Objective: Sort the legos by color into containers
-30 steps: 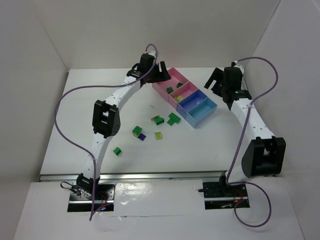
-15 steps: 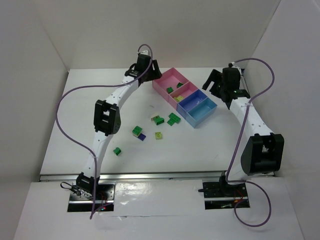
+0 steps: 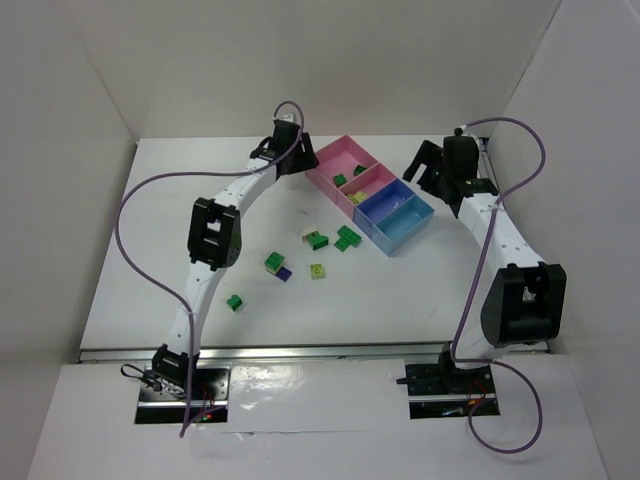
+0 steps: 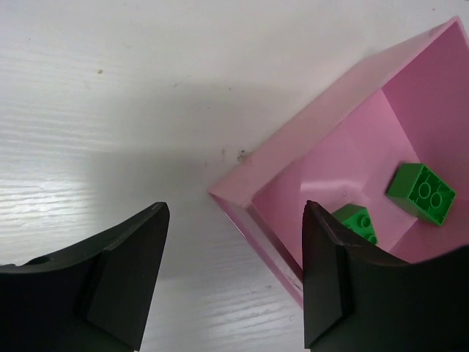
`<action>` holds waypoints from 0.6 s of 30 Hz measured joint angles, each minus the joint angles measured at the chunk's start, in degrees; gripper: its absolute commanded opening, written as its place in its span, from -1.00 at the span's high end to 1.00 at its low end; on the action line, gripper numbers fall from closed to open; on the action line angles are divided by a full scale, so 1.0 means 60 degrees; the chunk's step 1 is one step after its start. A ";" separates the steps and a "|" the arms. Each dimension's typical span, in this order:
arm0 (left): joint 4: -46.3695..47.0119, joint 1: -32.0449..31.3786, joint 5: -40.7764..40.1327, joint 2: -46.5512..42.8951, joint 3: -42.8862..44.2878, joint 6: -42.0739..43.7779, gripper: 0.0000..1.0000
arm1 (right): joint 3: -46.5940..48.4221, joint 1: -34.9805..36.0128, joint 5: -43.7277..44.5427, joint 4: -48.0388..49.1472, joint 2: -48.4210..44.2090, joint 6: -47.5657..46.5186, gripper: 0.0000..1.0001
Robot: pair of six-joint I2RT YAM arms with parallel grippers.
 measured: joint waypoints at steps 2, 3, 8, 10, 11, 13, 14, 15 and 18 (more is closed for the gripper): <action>0.0142 0.0084 0.0066 -0.0164 -0.0291 0.0018 -0.47 | 0.0000 0.0000 -0.0015 0.0000 0.0000 0.0000 -0.87; 0.0138 0.0124 0.0066 -0.0273 -0.0455 0.0036 -0.47 | 0.0000 0.0000 -0.0025 0.0000 0.0000 0.0000 -0.87; 0.0186 0.0299 -0.0076 -0.0892 -0.1395 0.0091 -0.38 | 0.0000 0.0000 -0.0106 0.0000 0.0000 0.0000 -0.87; 0.0182 0.0357 -0.0266 -0.1348 -0.2058 0.0095 -0.38 | 0.0000 0.0025 -0.0146 0.0000 0.0000 0.0000 -0.87; 0.0142 0.0375 -0.0382 -0.1566 -0.2353 0.0109 -0.36 | 0.0000 0.0029 -0.0171 0.0000 0.0011 0.0000 -0.87; 0.0076 0.0415 -0.0616 -0.2095 -0.3133 0.0106 -0.35 | 0.0000 0.0033 -0.0182 0.0000 0.0051 -0.0004 -0.87; -0.0015 0.0433 -0.0729 -0.2353 -0.3464 0.0113 -0.35 | 0.0011 0.0044 -0.0182 -0.0004 0.0087 -0.0004 -0.87; -0.0113 0.0448 -0.0849 -0.2597 -0.3803 0.0113 -0.35 | 0.0022 0.0051 -0.0182 -0.0015 0.0160 -0.0004 -0.87; -0.0382 0.0539 -0.1024 -0.3304 -0.4747 0.0044 -0.33 | 0.0109 0.0157 -0.0186 -0.0073 0.0466 -0.0004 -0.87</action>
